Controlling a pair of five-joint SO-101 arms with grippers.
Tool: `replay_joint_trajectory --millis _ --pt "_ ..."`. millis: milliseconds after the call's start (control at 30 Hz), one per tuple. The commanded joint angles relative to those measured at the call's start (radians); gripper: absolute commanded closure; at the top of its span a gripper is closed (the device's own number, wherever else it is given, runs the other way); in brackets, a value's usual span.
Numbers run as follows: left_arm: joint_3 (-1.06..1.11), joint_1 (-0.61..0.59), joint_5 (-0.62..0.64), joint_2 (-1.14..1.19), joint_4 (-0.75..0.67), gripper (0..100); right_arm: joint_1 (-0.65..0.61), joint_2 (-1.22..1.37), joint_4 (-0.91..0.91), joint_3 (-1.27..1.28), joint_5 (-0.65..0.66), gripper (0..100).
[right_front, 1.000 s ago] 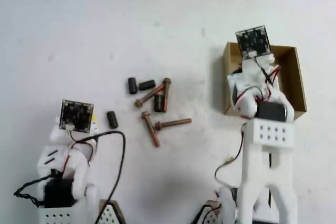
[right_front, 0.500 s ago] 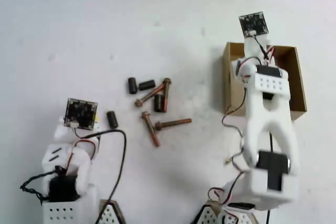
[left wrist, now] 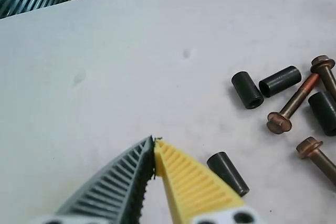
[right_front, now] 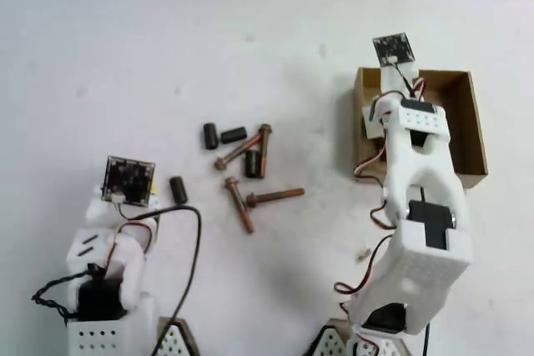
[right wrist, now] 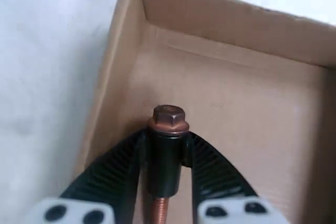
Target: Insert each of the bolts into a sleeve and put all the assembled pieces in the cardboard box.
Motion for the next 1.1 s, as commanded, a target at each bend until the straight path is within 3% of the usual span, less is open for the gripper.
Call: replay_joint_trajectory --millis 0,233,500,800,1067 --pt "-0.008 -0.007 -0.009 -0.005 -0.029 98 -0.01 -0.012 -0.021 -0.041 0.006 97.7" --pt "-0.006 -0.007 -0.009 -0.005 -0.026 98 -0.012 -0.018 0.022 -0.044 0.006 97.3" --pt "-0.006 -0.007 -0.009 -0.005 -0.025 98 -0.01 -0.019 0.019 -0.049 0.006 78.2" --pt "0.009 -0.005 -0.011 -0.005 -0.031 98 -0.008 -0.188 0.068 -0.063 0.006 91.9" --pt "0.011 -0.005 -0.011 -0.005 -0.031 98 -0.056 -0.478 0.266 -0.058 0.005 93.2"
